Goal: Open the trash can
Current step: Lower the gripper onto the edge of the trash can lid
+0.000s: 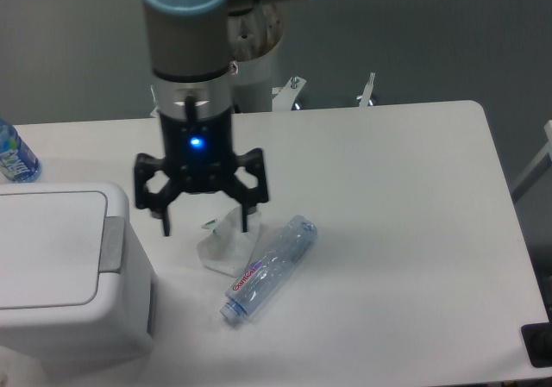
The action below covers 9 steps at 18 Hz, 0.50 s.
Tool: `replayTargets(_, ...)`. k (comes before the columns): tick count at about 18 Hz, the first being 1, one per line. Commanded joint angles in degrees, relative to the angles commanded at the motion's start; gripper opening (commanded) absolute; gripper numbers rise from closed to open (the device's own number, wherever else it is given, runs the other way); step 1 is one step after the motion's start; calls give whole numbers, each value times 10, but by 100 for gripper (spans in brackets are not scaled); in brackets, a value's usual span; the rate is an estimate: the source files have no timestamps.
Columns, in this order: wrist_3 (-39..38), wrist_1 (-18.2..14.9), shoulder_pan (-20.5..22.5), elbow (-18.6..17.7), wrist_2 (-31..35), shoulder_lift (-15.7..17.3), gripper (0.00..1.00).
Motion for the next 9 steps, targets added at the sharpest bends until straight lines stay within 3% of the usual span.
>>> replayTargets(2, -2, 21, -8, -2, 0, -6, 100)
replayTargets(9, -13, 24, -26, -3, 0, -20, 100)
